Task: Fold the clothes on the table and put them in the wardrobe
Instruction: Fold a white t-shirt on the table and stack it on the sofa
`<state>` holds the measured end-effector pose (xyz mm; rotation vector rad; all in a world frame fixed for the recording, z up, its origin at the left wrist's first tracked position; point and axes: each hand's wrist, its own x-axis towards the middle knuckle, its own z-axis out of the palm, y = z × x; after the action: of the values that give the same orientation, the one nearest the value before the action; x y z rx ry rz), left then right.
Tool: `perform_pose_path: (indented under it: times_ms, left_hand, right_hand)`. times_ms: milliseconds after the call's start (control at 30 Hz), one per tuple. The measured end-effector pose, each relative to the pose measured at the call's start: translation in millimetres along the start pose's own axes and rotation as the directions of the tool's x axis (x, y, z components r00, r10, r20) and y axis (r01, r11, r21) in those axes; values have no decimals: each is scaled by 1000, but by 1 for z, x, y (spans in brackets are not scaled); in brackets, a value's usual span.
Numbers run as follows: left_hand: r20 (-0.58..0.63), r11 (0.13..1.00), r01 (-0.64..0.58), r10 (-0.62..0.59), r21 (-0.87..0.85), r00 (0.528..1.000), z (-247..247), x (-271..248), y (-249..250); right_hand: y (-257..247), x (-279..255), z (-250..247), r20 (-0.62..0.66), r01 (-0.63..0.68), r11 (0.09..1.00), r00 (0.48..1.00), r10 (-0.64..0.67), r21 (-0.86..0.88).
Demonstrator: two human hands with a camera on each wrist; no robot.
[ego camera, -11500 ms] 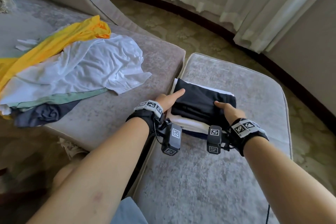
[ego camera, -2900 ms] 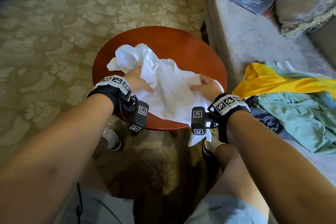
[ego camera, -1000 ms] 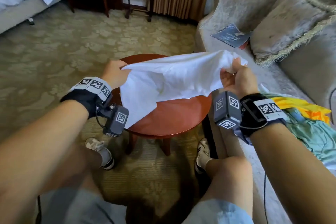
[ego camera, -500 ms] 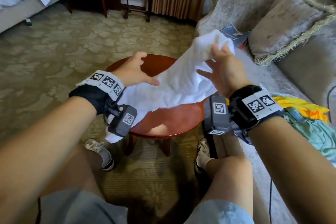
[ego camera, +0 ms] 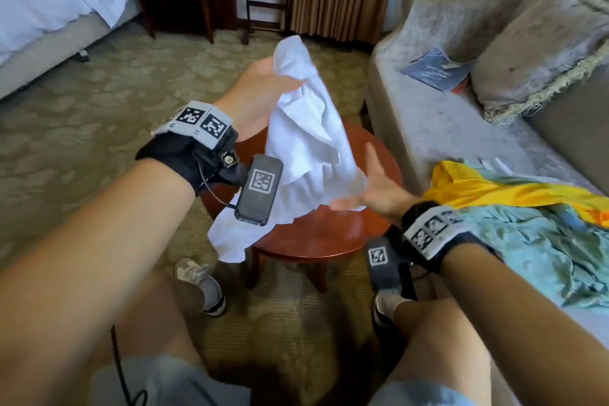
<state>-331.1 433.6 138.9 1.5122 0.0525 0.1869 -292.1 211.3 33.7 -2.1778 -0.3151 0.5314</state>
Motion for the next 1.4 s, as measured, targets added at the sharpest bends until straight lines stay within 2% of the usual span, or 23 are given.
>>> perform_pose_path:
  times_ms: [33,67,133,167,233,267,333,367,400,433,500,600,667,700,800,833,900,967,1000,1100,1200,1300,1400]
  left_hand:
    - [14,1000,-13,13,-7,1000,-2,1,4]
    - [45,1000,-27,27,-11,999,-3,0,9]
    - [80,999,-44,45,-13,996,-10,-2,16]
    - [67,999,-45,46,-16,997,-17,-3,18]
    - [-60,997,-31,35,69,998,-42,3,13]
    - [-157,983,15,14,185,988,-55,8,6]
    - [-356,863,243,-80,442,931,-73,14,-13]
    - [-418,792,350,-133,501,899,-75,14,-23]
    - [-434,750,404,-172,524,884,-71,11,-30]
    - [-400,736,393,-180,551,899,-62,7,-35]
    - [-265,768,284,-153,575,952,-33,-10,-30]
    - [29,932,117,-135,342,990,1,-30,-16]
    - [261,973,19,-81,231,962,14,-42,3]
    - [334,985,-5,-55,175,941,17,-46,11]
    - [408,998,-55,53,-9,911,19,-51,33]
    - [414,995,-96,93,-14,905,19,-51,38]
    - [349,977,-183,137,105,927,22,-53,43]
    - [221,958,-175,124,225,967,21,-53,40]
    - [192,954,-152,104,257,976,20,-53,38]
    - [128,963,-64,31,263,991,20,-59,43]
    - [154,958,-80,38,275,987,30,-68,58]
    - [254,949,-116,39,294,966,49,-79,77]
    - [292,938,-157,63,310,954,58,-89,93]
  right_hand:
    - [4,0,14,32,-13,999,999,12,31]
    - [7,2,25,5,-29,997,1000,29,77]
    - [12,15,31,-129,-117,980,982,139,163]
    - [12,22,25,-188,-155,971,964,188,180]
    - [9,29,9,-225,-178,950,945,238,255]
    - [0,26,0,-214,-164,934,947,239,318]
    - [-22,16,-14,-169,-131,894,960,222,429]
    - [-34,10,-18,-130,-126,868,968,213,481]
    - [-46,4,-21,-81,-120,837,978,192,533]
    - [-60,-1,-23,-31,-111,811,987,157,574]
    - [-82,-7,-23,24,-76,732,996,82,677]
    - [-112,-18,-24,36,-25,568,999,-9,823]
    - [-128,-28,-27,53,16,507,991,-120,862]
    - [-133,-32,-29,44,44,496,985,-165,867]
    - [-145,-42,-34,23,98,431,964,-267,897]
    - [-148,-45,-36,23,106,418,956,-291,902]
    - [-149,-53,-41,45,125,447,935,-351,886]
    - [-144,-58,-48,64,123,476,932,-357,871]
    - [-138,-60,-52,31,149,500,942,-334,853]
    - [-111,-52,-55,-163,273,680,961,-223,681]
    - [-85,-43,-46,-110,204,791,979,-173,577]
    - [-63,-45,-33,41,94,839,990,-137,537]
    - [-50,-54,-26,102,43,859,989,-110,511]
